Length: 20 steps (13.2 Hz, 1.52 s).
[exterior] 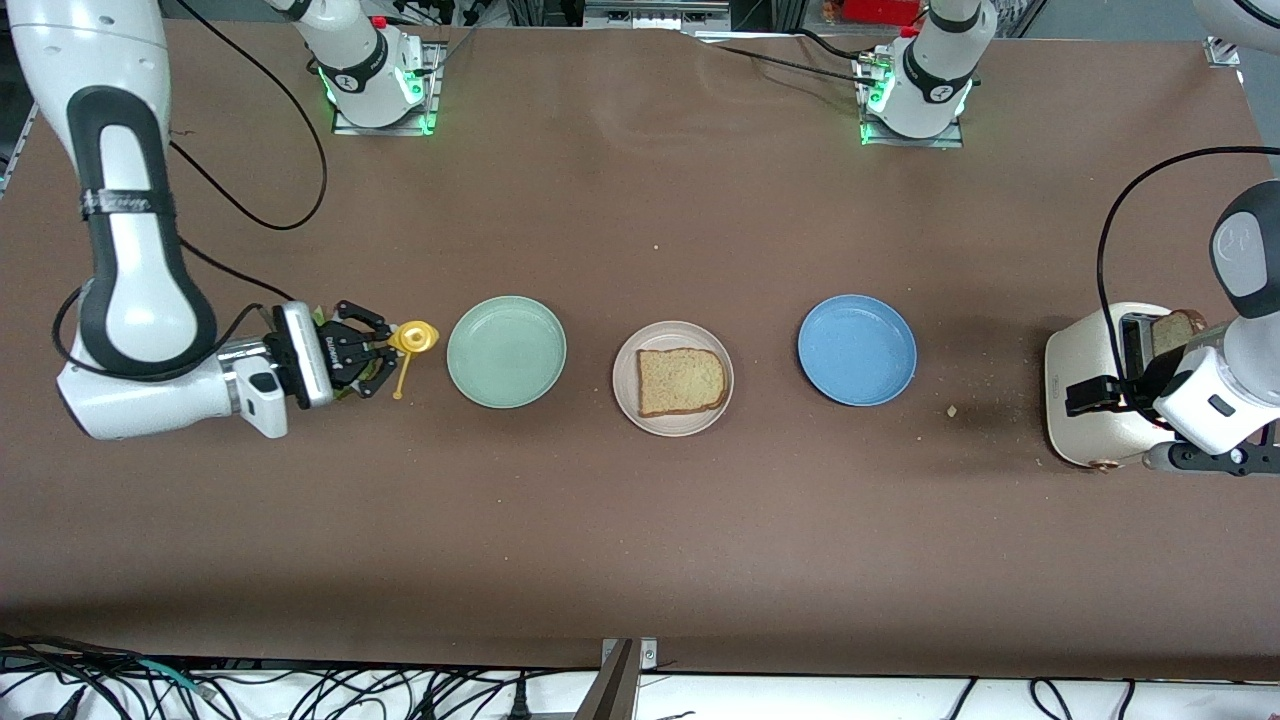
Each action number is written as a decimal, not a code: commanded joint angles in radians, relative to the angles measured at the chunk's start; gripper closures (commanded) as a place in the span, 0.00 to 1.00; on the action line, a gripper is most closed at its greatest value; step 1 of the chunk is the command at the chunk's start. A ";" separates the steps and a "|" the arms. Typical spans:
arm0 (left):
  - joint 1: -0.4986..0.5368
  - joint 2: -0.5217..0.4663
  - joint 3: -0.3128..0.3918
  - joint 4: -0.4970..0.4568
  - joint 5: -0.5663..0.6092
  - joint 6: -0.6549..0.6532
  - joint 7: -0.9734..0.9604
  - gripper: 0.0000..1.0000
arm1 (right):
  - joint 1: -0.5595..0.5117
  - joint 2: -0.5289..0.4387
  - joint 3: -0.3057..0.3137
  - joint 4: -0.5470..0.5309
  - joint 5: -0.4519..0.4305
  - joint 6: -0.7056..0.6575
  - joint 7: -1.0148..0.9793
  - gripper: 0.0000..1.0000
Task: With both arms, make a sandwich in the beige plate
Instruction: 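Hold the mustard bottle with the right gripper above the toast, then carry the mustard bottle with the right gripper and lay it beside the lettuce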
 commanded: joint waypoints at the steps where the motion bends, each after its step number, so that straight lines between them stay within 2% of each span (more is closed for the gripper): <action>1: 0.000 -0.008 -0.001 -0.004 0.029 -0.009 -0.008 0.00 | -0.066 0.041 0.020 -0.035 0.088 -0.079 -0.211 1.00; 6: -0.003 -0.008 -0.001 -0.004 0.029 -0.010 -0.016 0.00 | -0.127 0.150 0.020 -0.048 0.101 -0.144 -0.518 1.00; 8: -0.003 -0.008 -0.001 -0.004 0.029 -0.009 -0.011 0.00 | -0.140 0.199 0.020 -0.045 0.101 -0.164 -0.571 1.00; 14: 0.005 -0.008 -0.001 -0.001 0.029 -0.009 -0.008 0.00 | -0.164 0.250 0.018 -0.044 0.101 -0.162 -0.621 1.00; 15: 0.003 -0.008 -0.001 -0.001 0.029 -0.009 -0.010 0.00 | -0.164 0.250 0.018 -0.044 0.099 -0.162 -0.611 0.80; 16: 0.000 -0.008 -0.001 -0.001 0.029 -0.009 -0.013 0.00 | -0.164 0.251 0.018 -0.044 0.099 -0.162 -0.603 0.65; 17: 0.000 -0.008 -0.001 0.001 0.029 -0.009 -0.013 0.00 | -0.163 0.250 0.017 -0.044 0.096 -0.156 -0.603 0.21; 18: 0.000 -0.008 -0.001 0.002 0.029 -0.009 -0.013 0.00 | -0.166 0.250 0.015 -0.036 0.087 -0.153 -0.597 0.00; 20: 0.000 -0.008 -0.001 0.002 0.029 -0.009 -0.014 0.00 | -0.161 0.236 -0.015 -0.022 0.069 -0.162 -0.560 0.00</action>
